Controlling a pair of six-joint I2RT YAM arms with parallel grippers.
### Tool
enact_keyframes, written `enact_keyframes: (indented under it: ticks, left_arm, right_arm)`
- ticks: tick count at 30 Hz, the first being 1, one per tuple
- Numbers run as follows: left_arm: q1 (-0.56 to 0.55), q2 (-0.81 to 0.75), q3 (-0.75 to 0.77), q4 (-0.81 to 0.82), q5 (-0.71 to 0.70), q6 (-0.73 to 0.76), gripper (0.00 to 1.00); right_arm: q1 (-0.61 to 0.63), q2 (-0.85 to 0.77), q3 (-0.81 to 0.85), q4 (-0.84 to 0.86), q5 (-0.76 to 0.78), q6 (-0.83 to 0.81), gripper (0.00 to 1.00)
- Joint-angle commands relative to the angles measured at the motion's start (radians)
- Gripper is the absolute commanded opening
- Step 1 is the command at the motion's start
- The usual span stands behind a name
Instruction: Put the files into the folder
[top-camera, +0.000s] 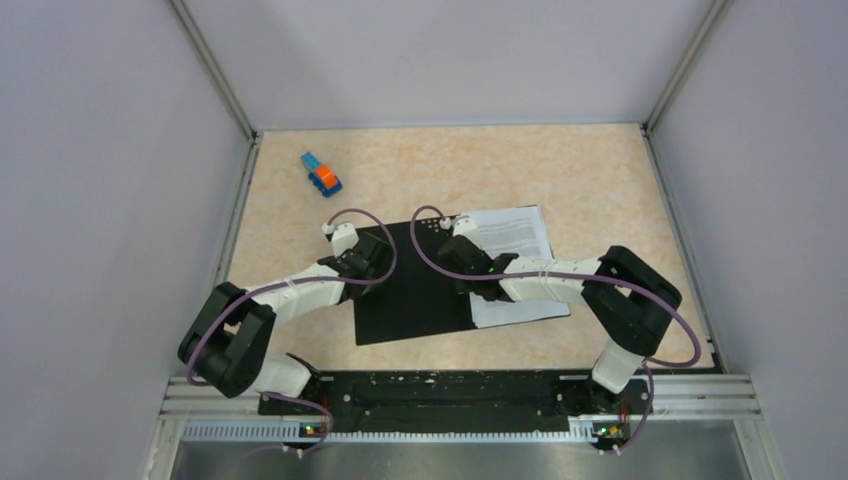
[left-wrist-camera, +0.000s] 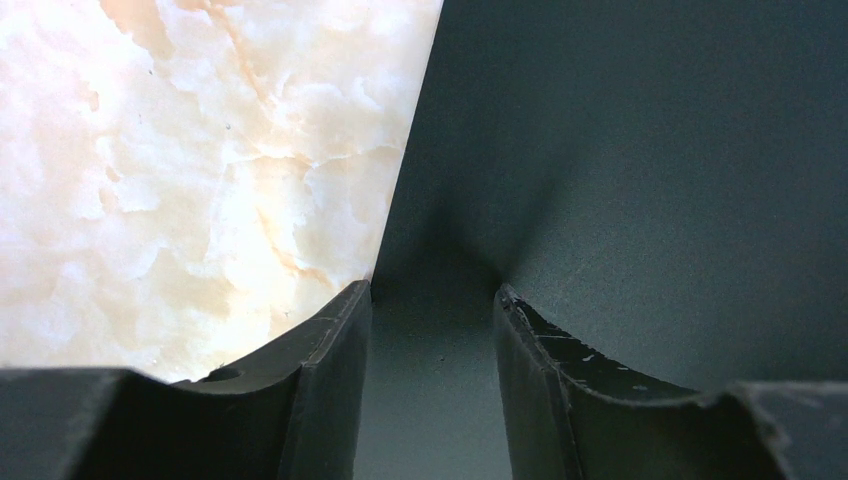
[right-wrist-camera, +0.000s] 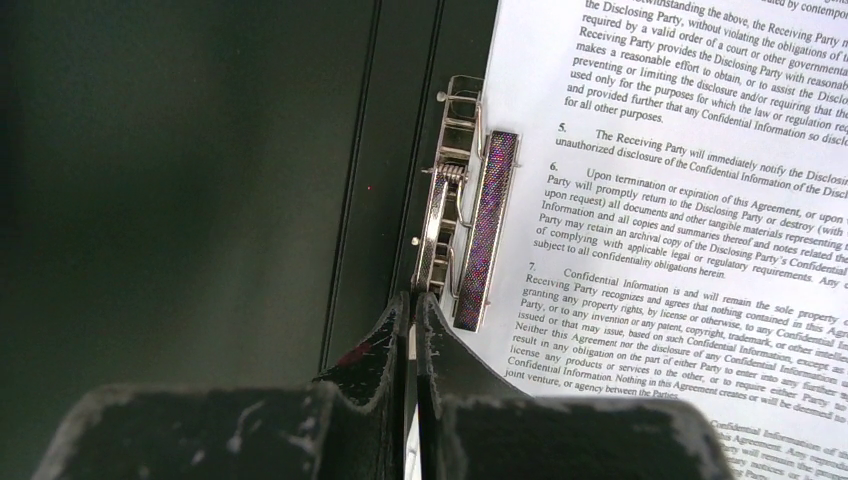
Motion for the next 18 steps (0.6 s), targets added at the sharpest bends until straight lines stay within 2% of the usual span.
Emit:
enact_keyframes:
  ticks: [1,9,15,18]
  left_arm:
    - [-0.023,0.088,-0.066,0.067,0.274,-0.058,0.42]
    - [-0.023,0.07,-0.04,0.041,0.266,-0.036,0.42]
    - [-0.022,-0.008,0.031,-0.041,0.221,0.011,0.47]
    - [-0.022,-0.049,0.081,-0.092,0.198,0.036,0.53]
  right_arm:
    - [-0.009,0.151,-0.124,0.075,-0.401,0.112,0.0]
    - [-0.008,0.039,-0.036,-0.044,-0.357,0.086,0.0]
    - [-0.009,-0.05,0.098,-0.159,-0.268,0.059,0.0]
    - [-0.009,-0.063,0.162,-0.204,-0.186,0.042,0.07]
